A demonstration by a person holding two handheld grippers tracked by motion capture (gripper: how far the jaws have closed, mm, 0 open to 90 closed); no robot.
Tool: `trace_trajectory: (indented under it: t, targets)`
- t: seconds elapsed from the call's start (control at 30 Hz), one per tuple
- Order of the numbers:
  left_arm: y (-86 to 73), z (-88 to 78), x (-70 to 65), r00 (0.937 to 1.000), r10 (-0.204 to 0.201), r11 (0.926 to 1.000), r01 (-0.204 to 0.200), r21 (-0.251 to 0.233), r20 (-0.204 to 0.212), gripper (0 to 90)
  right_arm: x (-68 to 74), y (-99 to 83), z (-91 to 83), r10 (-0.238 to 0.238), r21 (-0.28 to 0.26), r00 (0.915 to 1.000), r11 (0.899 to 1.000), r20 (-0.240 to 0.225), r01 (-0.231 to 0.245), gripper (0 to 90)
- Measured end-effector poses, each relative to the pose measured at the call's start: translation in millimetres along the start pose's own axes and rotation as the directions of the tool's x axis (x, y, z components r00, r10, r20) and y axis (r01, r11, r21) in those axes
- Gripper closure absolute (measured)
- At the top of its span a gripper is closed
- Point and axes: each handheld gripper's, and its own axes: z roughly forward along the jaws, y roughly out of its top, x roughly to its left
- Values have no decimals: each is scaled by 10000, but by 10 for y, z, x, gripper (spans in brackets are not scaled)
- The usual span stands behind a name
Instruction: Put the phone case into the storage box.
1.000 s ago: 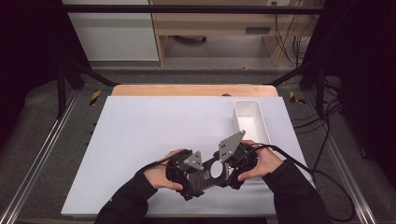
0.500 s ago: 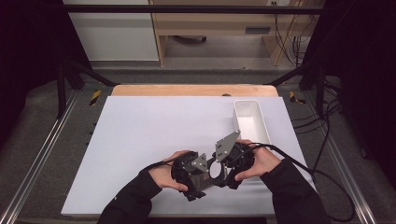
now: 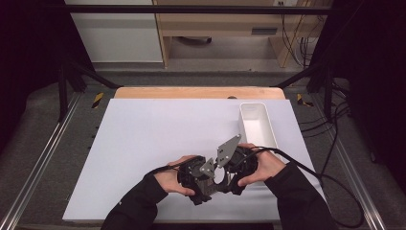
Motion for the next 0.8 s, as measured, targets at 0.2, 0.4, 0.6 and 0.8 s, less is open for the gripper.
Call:
trace_trajectory:
  t: [0.2, 0.4, 0.6, 0.8]
  targets:
    - [8, 11, -11, 9999, 135, 9998, -135, 128, -1, 108, 3, 4, 8, 1, 55, 10000, 10000, -24, -1, 120]
    - [17, 22, -18, 9996, 233, 9997, -231, 124, -151, 112, 13, 1, 10, -68, 56, 9999, 10000, 84, 68, 119]
    - [14, 18, -21, 9993, 285, 9995, -282, 109, -227, 113, 29, 2, 8, -136, -75, 9997, 9999, 221, 138, 118]
    - [0, 4, -24, 9995, 281, 9996, -283, -89, -172, 115, 36, 3, -2, -87, -200, 9998, 9998, 187, 91, 116]
